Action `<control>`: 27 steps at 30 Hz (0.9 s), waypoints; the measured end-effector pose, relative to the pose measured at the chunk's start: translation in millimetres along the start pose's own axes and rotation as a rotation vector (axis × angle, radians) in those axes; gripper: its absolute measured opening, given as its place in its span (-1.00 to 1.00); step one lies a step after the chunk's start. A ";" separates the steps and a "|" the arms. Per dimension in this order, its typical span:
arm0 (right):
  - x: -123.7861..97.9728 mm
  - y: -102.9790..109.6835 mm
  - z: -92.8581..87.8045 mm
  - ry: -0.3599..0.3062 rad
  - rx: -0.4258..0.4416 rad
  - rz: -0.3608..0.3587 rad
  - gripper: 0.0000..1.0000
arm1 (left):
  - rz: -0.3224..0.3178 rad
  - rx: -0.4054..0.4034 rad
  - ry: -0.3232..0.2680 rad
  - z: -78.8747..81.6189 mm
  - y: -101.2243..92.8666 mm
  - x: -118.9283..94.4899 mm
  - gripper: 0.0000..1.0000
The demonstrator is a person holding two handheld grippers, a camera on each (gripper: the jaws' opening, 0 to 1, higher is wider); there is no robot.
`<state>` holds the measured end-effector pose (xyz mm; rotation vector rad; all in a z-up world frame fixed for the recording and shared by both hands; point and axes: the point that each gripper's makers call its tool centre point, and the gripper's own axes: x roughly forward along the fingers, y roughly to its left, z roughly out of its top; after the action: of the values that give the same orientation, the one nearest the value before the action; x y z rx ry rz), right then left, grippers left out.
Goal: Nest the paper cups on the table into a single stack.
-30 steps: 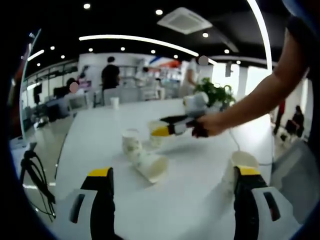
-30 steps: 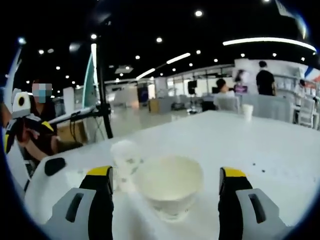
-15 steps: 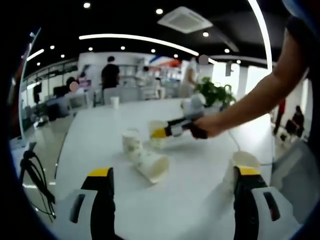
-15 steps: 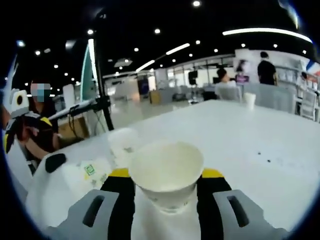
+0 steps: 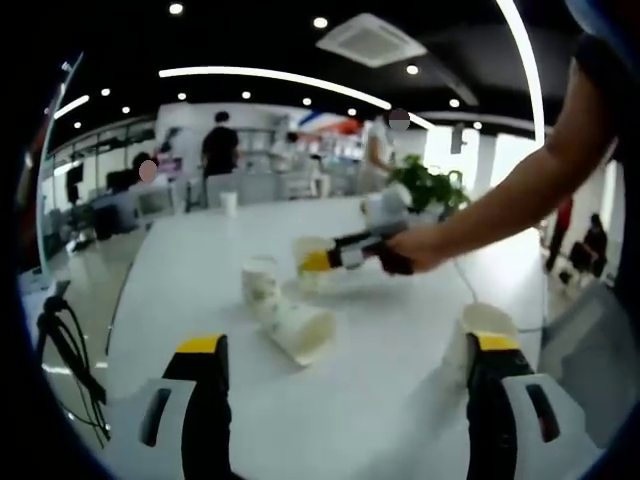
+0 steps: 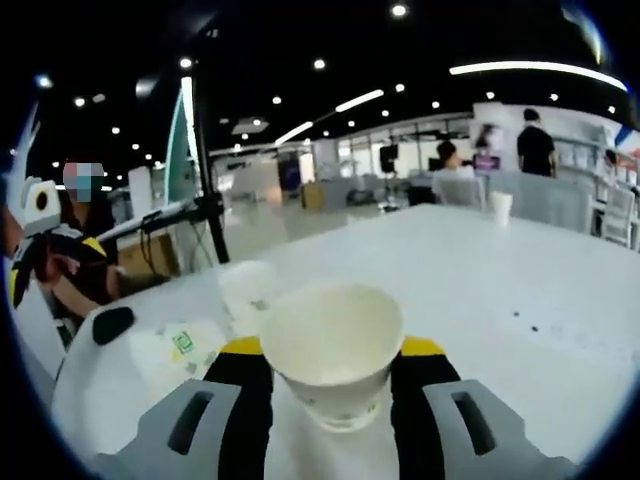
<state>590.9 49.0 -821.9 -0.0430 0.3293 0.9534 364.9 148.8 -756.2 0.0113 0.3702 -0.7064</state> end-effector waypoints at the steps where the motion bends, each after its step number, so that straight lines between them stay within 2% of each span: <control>1: -0.1 -1.5 2.6 -0.006 0.003 -0.002 -0.13 | -0.004 0.002 0.001 0.0 -0.8 0.2 0.94; 10: -0.9 -8.5 26.4 -0.043 0.023 -0.005 -0.13 | -0.002 -0.001 0.001 -0.4 0.8 0.2 0.94; 27: -10.1 -20.0 74.8 -0.082 -0.007 -0.032 -0.14 | 0.006 -0.009 0.006 -0.7 1.8 -4.3 0.99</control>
<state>620.9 42.8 -750.1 -0.0160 0.2492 0.9217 362.9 153.0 -755.6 0.0053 0.3786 -0.6992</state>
